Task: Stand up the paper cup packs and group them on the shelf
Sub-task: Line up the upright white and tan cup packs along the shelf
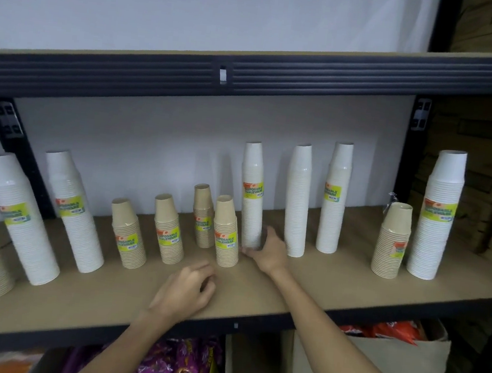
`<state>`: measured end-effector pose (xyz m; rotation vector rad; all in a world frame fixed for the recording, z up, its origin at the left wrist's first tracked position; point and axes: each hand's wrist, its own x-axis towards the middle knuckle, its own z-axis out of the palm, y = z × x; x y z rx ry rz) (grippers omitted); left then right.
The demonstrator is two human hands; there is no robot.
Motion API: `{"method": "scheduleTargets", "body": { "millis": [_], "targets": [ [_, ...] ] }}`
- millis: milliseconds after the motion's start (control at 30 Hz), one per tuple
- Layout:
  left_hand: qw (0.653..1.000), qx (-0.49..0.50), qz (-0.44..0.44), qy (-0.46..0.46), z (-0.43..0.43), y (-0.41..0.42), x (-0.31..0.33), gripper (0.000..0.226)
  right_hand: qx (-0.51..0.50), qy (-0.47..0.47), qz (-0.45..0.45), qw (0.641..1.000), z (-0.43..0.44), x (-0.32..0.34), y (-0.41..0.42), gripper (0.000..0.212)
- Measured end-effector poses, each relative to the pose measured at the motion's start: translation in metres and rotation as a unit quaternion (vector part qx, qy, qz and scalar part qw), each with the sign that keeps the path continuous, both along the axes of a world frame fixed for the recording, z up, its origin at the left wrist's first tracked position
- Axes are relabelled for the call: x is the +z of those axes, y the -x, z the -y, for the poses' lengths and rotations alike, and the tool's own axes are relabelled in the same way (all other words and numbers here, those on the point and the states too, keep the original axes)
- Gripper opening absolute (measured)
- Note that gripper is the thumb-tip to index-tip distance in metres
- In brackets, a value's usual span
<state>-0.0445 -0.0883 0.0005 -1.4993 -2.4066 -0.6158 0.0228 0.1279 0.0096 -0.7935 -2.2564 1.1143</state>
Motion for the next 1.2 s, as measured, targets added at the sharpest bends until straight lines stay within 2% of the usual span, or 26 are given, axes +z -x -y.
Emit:
{"method": "scheduleTargets", "body": {
  "millis": [33, 133, 167, 200, 267, 400, 433, 567, 633, 767, 833, 900, 967, 1033, 1133, 1200],
  "targets": [
    [1.000, -0.018, -0.002, 0.001, -0.004, -0.004, 0.000, 0.022, 0.004, -0.006, -0.002, 1.000, 0.001, -0.002, -0.011, 0.079],
    [0.996, -0.071, 0.059, -0.002, -0.028, -0.020, -0.001, 0.024, -0.045, -0.025, -0.057, 0.997, 0.001, -0.012, -0.049, 0.023],
    [0.993, -0.088, 0.075, -0.004, -0.040, -0.026, -0.001, 0.026, -0.081, -0.021, -0.095, 0.992, -0.001, -0.013, -0.061, 0.013],
    [0.991, -0.098, 0.086, -0.004, -0.051, -0.033, 0.000, 0.029, -0.121, -0.021, -0.128, 0.984, -0.005, -0.012, -0.071, 0.011],
    [0.989, -0.105, 0.102, -0.005, -0.071, -0.043, 0.002, 0.033, -0.164, -0.021, -0.156, 0.974, -0.019, -0.010, -0.081, 0.027],
    [0.989, -0.075, 0.125, 0.012, -0.084, -0.041, -0.002, 0.042, -0.090, 0.021, -0.122, 0.988, -0.040, -0.006, -0.070, 0.075],
    [0.989, -0.068, 0.128, 0.015, -0.084, -0.039, -0.003, 0.043, -0.074, 0.028, -0.120, 0.990, -0.044, -0.006, -0.064, 0.076],
    [0.991, -0.051, 0.124, 0.014, -0.085, -0.036, -0.007, 0.044, -0.066, 0.039, -0.105, 0.992, -0.058, -0.007, -0.044, 0.055],
    [0.992, -0.053, 0.117, 0.014, -0.087, -0.036, -0.008, 0.044, -0.073, 0.036, -0.102, 0.991, -0.063, -0.009, -0.037, 0.060],
    [0.992, -0.054, 0.117, 0.017, -0.087, -0.035, -0.011, 0.045, -0.094, -0.029, -0.037, 0.994, -0.060, -0.010, -0.031, 0.083],
    [0.992, -0.055, 0.115, 0.002, -0.087, -0.034, -0.012, 0.042, -0.076, -0.022, -0.058, 0.995, -0.059, -0.009, -0.033, 0.091],
    [0.992, -0.060, 0.114, -0.006, -0.088, -0.035, -0.012, 0.042, -0.015, 0.045, -0.113, 0.992, -0.064, -0.010, -0.037, 0.085],
    [0.991, -0.060, 0.117, -0.002, -0.089, -0.036, -0.012, 0.043, 0.025, 0.081, -0.131, 0.988, -0.071, -0.013, -0.039, 0.075],
    [0.991, -0.063, 0.119, 0.001, -0.088, -0.036, -0.011, 0.043, 0.009, 0.048, -0.114, 0.992, -0.074, -0.015, -0.039, 0.066],
    [0.991, -0.060, 0.122, 0.006, -0.087, -0.037, -0.011, 0.043, -0.051, -0.026, -0.065, 0.996, -0.065, -0.013, -0.036, 0.076],
    [0.991, -0.060, 0.120, 0.006, -0.086, -0.038, -0.010, 0.042, -0.046, -0.024, -0.072, 0.996, -0.061, -0.008, -0.036, 0.084]
  ]
}}
